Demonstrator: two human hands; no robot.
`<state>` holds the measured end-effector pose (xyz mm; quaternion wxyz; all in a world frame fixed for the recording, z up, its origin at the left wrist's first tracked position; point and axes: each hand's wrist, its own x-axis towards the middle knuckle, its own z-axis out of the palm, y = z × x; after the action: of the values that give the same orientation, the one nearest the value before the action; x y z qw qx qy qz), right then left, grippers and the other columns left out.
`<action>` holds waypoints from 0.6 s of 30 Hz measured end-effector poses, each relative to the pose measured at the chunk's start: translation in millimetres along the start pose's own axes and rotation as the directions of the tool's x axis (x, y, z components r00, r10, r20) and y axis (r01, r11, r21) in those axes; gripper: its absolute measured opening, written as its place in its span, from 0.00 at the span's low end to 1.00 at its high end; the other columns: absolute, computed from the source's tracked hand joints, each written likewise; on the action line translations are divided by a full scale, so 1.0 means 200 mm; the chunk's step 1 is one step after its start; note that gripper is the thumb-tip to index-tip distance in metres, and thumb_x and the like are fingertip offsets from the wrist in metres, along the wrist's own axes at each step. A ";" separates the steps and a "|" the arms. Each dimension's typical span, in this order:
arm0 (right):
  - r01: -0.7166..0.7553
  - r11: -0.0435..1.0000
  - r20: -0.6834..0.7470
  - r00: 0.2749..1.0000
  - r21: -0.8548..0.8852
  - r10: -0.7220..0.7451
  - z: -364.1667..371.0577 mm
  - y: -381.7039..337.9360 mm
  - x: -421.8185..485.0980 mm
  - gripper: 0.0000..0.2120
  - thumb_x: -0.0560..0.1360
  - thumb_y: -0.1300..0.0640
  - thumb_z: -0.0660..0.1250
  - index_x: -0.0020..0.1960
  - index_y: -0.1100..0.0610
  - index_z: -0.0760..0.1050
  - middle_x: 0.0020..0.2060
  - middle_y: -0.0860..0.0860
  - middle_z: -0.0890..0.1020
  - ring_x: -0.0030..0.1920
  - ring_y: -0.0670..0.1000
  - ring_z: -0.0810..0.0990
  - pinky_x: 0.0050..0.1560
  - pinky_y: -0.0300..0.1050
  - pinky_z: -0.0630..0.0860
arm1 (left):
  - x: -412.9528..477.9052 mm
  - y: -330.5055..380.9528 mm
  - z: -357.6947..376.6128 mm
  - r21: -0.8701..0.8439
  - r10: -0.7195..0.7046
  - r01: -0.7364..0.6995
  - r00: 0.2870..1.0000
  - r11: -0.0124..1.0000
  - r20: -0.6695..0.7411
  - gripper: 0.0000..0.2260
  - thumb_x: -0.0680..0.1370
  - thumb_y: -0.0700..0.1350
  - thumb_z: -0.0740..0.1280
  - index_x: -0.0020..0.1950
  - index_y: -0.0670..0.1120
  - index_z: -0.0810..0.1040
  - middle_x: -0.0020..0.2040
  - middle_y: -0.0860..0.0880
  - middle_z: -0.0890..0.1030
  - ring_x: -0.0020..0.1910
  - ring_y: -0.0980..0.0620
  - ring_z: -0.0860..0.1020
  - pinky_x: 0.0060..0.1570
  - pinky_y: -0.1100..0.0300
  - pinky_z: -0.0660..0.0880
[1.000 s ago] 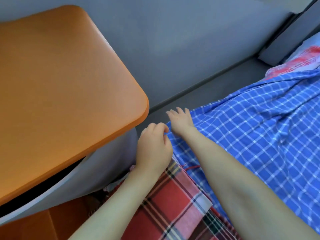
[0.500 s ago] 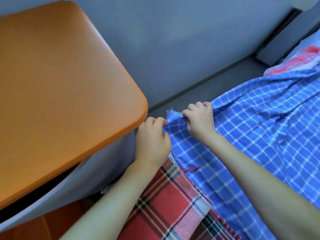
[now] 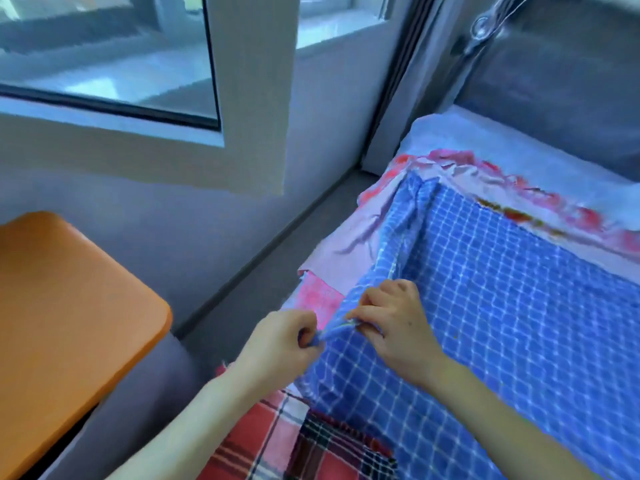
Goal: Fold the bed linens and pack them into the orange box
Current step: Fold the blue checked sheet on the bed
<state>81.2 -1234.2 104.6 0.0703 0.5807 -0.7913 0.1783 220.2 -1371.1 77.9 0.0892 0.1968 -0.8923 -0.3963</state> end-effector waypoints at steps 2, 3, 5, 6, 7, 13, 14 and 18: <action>-0.088 0.992 -0.003 0.996 -0.087 0.088 -0.15 0.01 -0.12 0.12 0.68 0.51 0.59 0.37 0.47 0.81 0.31 0.44 0.76 0.38 0.49 0.71 0.45 0.45 0.60 | -0.03 0.15 0.00 -0.007 0.005 -0.004 0.998 1.000 0.062 0.14 0.69 0.45 0.69 0.34 0.57 0.64 0.29 0.63 0.73 0.26 0.58 0.66 0.30 0.64 0.61; -0.144 0.981 -0.002 0.990 -0.128 0.144 -0.21 0.02 -0.18 0.12 0.68 0.51 0.58 0.36 0.47 0.81 0.31 0.44 0.76 0.37 0.49 0.72 0.45 0.45 0.60 | -0.03 0.21 0.00 0.006 0.000 -0.001 0.996 1.000 0.091 0.15 0.71 0.44 0.70 0.36 0.57 0.65 0.28 0.64 0.74 0.26 0.59 0.68 0.30 0.64 0.62; -0.276 0.944 -0.021 0.961 -0.181 0.277 -0.35 0.05 -0.31 0.13 0.68 0.51 0.58 0.36 0.46 0.81 0.31 0.43 0.76 0.37 0.49 0.73 0.45 0.45 0.60 | -0.03 0.37 0.01 0.107 0.005 -0.020 0.990 0.994 0.143 0.15 0.72 0.45 0.70 0.34 0.56 0.66 0.25 0.57 0.73 0.26 0.60 0.68 0.30 0.67 0.62; -0.331 0.924 -0.040 0.943 -0.190 0.330 -0.40 0.07 -0.36 0.13 0.68 0.51 0.58 0.36 0.45 0.81 0.31 0.43 0.76 0.36 0.50 0.74 0.45 0.45 0.60 | -0.02 0.44 0.01 0.171 0.018 -0.045 0.987 0.984 0.157 0.16 0.72 0.46 0.70 0.31 0.56 0.65 0.25 0.54 0.71 0.27 0.61 0.67 0.31 0.67 0.63; -0.377 0.906 -0.054 0.926 -0.195 0.374 -0.46 0.09 -0.41 0.12 0.68 0.52 0.60 0.36 0.45 0.82 0.31 0.43 0.77 0.35 0.50 0.76 0.45 0.45 0.60 | -0.02 0.51 0.02 0.207 0.056 -0.094 0.982 0.974 0.183 0.17 0.73 0.48 0.70 0.30 0.55 0.64 0.28 0.55 0.69 0.29 0.61 0.66 0.32 0.67 0.63; -0.540 0.832 -0.126 0.841 -0.126 0.526 -0.80 0.22 -0.65 0.16 0.66 0.54 0.56 0.35 0.45 0.83 0.30 0.43 0.78 0.31 0.51 0.77 0.34 0.48 0.71 | -0.02 0.98 0.21 -0.033 0.234 -0.234 0.937 0.972 0.260 0.09 0.74 0.55 0.65 0.40 0.51 0.72 0.45 0.49 0.80 0.40 0.54 0.76 0.38 0.68 0.66; -0.552 0.829 -0.140 0.831 -0.086 0.538 -0.88 0.24 -0.73 0.15 0.67 0.54 0.57 0.36 0.47 0.83 0.30 0.44 0.79 0.32 0.52 0.77 0.35 0.49 0.70 | -0.05 1.13 0.27 -0.070 0.228 -0.218 0.936 0.974 0.268 0.10 0.73 0.55 0.68 0.48 0.52 0.72 0.45 0.53 0.79 0.39 0.55 0.76 0.36 0.70 0.67; -0.575 0.813 -0.020 0.816 0.090 0.578 -1.09 0.23 -0.93 0.11 0.73 0.58 0.63 0.47 0.50 0.84 0.37 0.51 0.81 0.43 0.54 0.73 0.52 0.50 0.64 | -0.14 1.47 0.53 0.051 0.272 -0.288 0.939 0.956 0.210 0.08 0.73 0.50 0.70 0.47 0.53 0.72 0.36 0.58 0.75 0.34 0.60 0.73 0.33 0.66 0.65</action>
<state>76.8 -976.3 238.0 0.0081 0.3118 -0.9203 0.2361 129.4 -1109.1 224.0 0.0461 0.0304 -0.9310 -0.3608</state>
